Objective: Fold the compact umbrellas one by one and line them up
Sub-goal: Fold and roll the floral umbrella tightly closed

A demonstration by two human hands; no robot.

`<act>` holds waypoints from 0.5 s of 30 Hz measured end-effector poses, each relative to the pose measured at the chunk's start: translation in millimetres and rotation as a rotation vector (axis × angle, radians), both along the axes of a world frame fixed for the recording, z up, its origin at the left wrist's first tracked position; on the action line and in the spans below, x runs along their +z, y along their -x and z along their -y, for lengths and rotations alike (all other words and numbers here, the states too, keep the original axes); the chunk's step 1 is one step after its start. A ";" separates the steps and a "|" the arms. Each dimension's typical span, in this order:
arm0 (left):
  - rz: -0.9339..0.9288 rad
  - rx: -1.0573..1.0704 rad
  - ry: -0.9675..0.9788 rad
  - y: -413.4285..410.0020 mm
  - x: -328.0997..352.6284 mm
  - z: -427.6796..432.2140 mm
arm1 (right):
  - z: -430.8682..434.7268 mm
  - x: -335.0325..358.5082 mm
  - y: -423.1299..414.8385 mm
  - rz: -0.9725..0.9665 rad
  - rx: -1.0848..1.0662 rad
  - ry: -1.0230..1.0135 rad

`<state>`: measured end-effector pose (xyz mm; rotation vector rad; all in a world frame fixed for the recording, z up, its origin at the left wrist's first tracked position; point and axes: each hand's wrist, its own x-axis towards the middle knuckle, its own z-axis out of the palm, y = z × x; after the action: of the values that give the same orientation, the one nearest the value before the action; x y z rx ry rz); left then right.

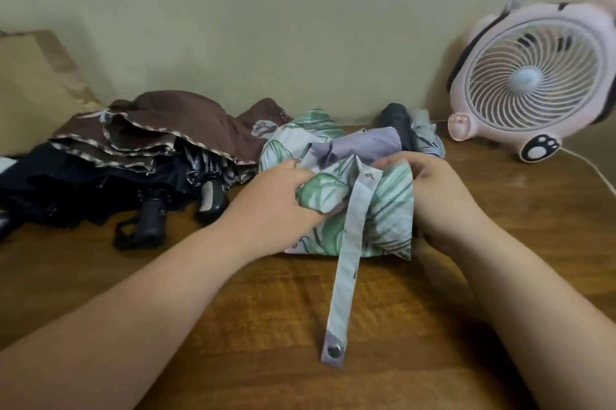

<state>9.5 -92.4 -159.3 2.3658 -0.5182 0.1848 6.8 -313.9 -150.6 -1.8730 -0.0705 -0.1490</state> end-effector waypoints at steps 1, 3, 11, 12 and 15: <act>0.009 0.010 0.048 -0.1 -1.8 2.0 | 2.4 2.1 3.3 0.019 -0.030 -0.047; 0.048 0.017 0.130 3.2 -4.1 4.6 | 9.3 5.5 9.3 0.145 -0.104 -0.085; 0.013 -0.169 0.025 21.5 -4.8 -20.4 | 11.9 13.4 33.0 0.415 0.213 0.046; 0.029 -0.184 -0.042 25.4 2.1 -23.5 | 8.3 15.1 36.2 0.375 0.209 0.044; 0.052 -0.309 -0.163 33.7 22.2 -34.3 | 3.6 33.1 51.8 0.238 0.128 0.209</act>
<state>-24.2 -58.2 -137.1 2.4036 -0.9460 0.0646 -45.0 -317.5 -117.5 -2.0447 -0.3817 -0.2846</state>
